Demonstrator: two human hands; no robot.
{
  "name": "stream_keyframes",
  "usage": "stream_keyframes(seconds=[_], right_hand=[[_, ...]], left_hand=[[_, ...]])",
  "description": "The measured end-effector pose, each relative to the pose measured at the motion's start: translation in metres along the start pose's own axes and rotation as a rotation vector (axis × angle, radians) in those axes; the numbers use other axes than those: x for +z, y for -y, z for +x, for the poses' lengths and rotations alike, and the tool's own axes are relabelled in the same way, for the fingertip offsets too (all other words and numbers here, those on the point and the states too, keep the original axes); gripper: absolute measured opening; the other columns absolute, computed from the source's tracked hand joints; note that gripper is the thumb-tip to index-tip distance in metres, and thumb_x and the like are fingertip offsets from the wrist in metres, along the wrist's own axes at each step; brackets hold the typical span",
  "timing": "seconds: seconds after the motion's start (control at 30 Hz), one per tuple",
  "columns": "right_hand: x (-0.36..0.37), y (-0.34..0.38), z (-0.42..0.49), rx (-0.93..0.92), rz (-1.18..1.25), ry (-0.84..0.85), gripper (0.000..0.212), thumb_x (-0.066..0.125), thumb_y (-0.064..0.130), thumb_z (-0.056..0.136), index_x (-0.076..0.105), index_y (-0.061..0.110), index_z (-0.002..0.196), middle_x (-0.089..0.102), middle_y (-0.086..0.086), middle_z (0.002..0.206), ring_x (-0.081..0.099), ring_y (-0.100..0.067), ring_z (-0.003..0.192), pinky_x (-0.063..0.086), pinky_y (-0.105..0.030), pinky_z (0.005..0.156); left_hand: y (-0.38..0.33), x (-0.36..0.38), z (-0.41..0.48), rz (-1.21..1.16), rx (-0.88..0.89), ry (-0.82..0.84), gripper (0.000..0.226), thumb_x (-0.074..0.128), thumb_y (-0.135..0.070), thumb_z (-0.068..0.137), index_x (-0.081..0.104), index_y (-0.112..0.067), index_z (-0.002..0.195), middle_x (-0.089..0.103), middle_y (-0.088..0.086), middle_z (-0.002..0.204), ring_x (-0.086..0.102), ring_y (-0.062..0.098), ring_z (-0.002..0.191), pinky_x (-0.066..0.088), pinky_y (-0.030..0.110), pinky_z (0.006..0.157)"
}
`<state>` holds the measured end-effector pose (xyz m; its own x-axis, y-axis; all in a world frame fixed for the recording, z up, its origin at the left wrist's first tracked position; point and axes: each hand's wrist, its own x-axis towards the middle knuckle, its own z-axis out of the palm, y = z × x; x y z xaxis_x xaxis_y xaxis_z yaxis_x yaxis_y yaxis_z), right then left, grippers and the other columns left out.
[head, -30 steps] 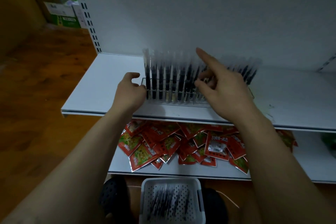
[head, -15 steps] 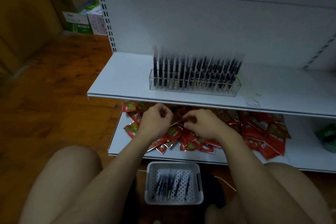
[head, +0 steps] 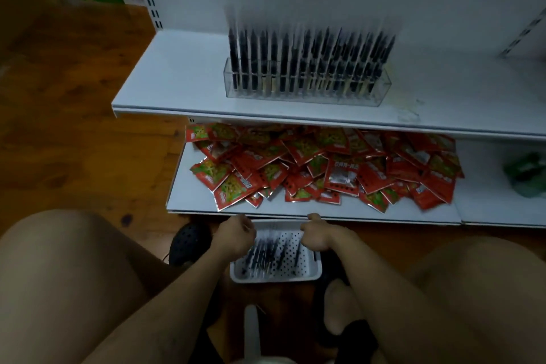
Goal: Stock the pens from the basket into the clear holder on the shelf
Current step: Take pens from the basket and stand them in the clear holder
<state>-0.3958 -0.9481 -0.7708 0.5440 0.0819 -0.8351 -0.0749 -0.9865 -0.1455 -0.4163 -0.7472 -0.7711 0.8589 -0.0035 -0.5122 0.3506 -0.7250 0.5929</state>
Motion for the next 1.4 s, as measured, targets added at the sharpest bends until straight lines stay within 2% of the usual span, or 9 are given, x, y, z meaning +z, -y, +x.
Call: stream_keyframes(seconds=[0.17,0.23,0.33,0.47,0.63,0.87,1.07,1.27,1.4], right_hand=[[0.042,0.007,0.041,0.065,0.098,0.08,0.043,0.044,0.018,0.099,0.044,0.007,0.14,0.028,-0.021,0.153,0.031,-0.034,0.138,0.024,-0.044,0.114],[0.061,0.005,0.066,0.081,0.161,0.121,0.011,0.046,0.019,0.097,0.056,0.016,0.1,0.05,-0.018,0.124,0.047,-0.021,0.103,0.038,-0.031,0.086],[0.074,0.005,0.09,0.112,0.276,0.209,0.033,0.036,0.01,0.099,0.038,0.018,0.067,0.042,-0.015,0.086,0.042,-0.016,0.082,0.031,-0.023,0.065],[0.078,0.004,0.12,0.167,0.321,0.216,0.037,0.035,0.014,0.102,0.047,-0.001,0.133,0.021,-0.024,0.154,0.025,-0.034,0.142,0.034,-0.041,0.107],[0.081,-0.001,0.149,0.196,0.301,0.172,0.04,0.032,0.006,0.1,0.042,-0.007,0.136,0.029,-0.026,0.151,0.028,-0.038,0.139,0.02,-0.041,0.117],[0.092,0.01,0.167,0.387,0.474,0.069,0.049,0.039,0.02,0.101,0.033,-0.003,0.143,0.021,-0.02,0.154,0.037,-0.033,0.133,0.039,-0.036,0.106],[0.074,-0.002,0.144,0.458,0.847,-0.085,0.025,0.057,0.015,0.093,0.054,0.004,0.071,0.054,-0.008,0.065,0.054,-0.018,0.057,0.047,-0.026,0.052],[0.05,0.012,0.079,0.264,1.134,-0.122,0.018,0.063,-0.007,0.085,0.066,0.01,0.077,0.067,-0.016,0.09,0.064,-0.026,0.074,0.059,-0.043,0.079],[0.018,0.029,0.035,-0.009,0.965,-0.164,0.033,0.064,-0.011,0.081,0.049,0.01,0.102,0.057,-0.017,0.109,0.067,-0.031,0.083,0.059,-0.037,0.06]], left_hand=[[0.006,0.016,0.023,-0.026,-0.011,0.069,0.016,0.058,-0.025,0.092,0.061,-0.014,0.103,0.062,0.001,0.09,0.058,0.014,0.075,0.042,0.019,0.064],[0.012,0.027,0.032,-0.07,-0.03,0.088,0.011,0.057,-0.021,0.093,0.059,-0.013,0.1,0.061,0.003,0.086,0.055,0.009,0.063,0.041,0.011,0.049],[0.032,0.045,0.046,-0.098,-0.111,0.14,0.006,0.055,-0.016,0.093,0.059,-0.012,0.095,0.061,0.002,0.078,0.052,0.006,0.058,0.038,0.008,0.044],[0.056,0.07,0.067,-0.197,-0.253,0.162,0.01,0.055,-0.012,0.091,0.064,-0.006,0.091,0.062,0.01,0.077,0.052,0.014,0.061,0.039,0.018,0.049],[0.062,0.088,0.094,-0.353,-0.351,0.187,0.017,0.052,-0.003,0.091,0.062,-0.005,0.077,0.052,0.009,0.064,0.043,0.011,0.051,0.035,0.016,0.044],[0.065,0.104,0.113,-0.426,-0.41,0.194,0.023,0.054,-0.02,0.093,0.059,-0.019,0.07,0.06,0.005,0.066,0.051,0.016,0.058,0.038,0.025,0.055],[0.048,0.084,0.101,-0.407,-0.356,0.228,0.025,0.05,-0.014,0.094,0.057,-0.018,0.071,0.055,0.005,0.066,0.046,0.012,0.052,0.035,0.02,0.046],[0.018,0.05,0.071,-0.386,-0.246,0.165,0.012,0.056,-0.02,0.087,0.064,-0.011,0.084,0.066,0.009,0.078,0.056,0.02,0.063,0.042,0.027,0.056],[-0.018,0.01,0.044,-0.371,-0.088,0.139,0.023,0.054,-0.032,0.091,0.062,-0.013,0.102,0.068,0.008,0.086,0.059,0.019,0.074,0.045,0.029,0.065]])
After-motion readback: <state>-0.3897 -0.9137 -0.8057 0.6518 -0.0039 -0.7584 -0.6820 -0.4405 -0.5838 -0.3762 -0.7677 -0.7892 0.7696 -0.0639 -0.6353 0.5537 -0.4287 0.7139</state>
